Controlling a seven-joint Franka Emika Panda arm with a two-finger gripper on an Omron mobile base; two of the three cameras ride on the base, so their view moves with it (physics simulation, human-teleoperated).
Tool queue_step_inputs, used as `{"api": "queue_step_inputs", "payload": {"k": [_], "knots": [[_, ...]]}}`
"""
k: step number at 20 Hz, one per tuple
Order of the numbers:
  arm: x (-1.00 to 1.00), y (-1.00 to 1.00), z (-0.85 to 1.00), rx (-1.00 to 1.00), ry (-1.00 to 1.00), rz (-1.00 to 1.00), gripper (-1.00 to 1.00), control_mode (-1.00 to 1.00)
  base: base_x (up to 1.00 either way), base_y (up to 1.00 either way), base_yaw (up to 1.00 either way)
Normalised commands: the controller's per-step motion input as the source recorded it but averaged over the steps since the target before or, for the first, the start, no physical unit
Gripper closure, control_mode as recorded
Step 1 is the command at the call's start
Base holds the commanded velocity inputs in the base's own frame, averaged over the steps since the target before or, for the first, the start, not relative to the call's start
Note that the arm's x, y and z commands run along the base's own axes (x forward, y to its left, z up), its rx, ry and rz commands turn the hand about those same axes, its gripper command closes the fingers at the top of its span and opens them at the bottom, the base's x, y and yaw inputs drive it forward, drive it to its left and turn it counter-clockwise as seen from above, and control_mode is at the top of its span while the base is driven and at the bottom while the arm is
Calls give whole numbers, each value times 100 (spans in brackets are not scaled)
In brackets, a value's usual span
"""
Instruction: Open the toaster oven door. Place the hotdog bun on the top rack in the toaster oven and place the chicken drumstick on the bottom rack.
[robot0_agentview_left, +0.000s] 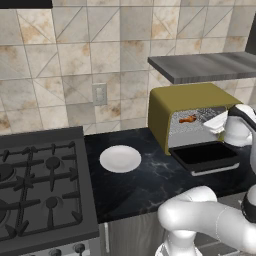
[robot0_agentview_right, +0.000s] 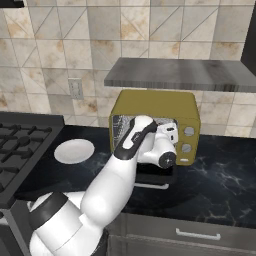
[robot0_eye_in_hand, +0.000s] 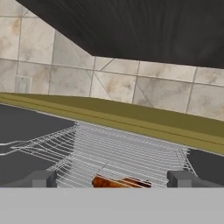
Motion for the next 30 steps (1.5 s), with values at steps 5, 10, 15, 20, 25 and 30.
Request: {"api": "queue_step_inputs", "payload": {"k": [5, 10, 15, 20, 25, 30], "knots": [[22, 6, -11, 0, 0, 0, -100, -100, 0, 0, 0], [16, 4, -14, -2, 0, 0, -100, -100, 0, 0, 0], [8, 1, -19, -5, -9, 0, -100, -100, 0, 0, 0], [23, 0, -3, -1, -6, 0, -100, -100, 0, 0, 0], [22, 0, -7, -4, 0, 0, -100, -100, 0, 0, 0], [17, 0, -12, -7, 0, 0, -100, -100, 0, 0, 0]]}}
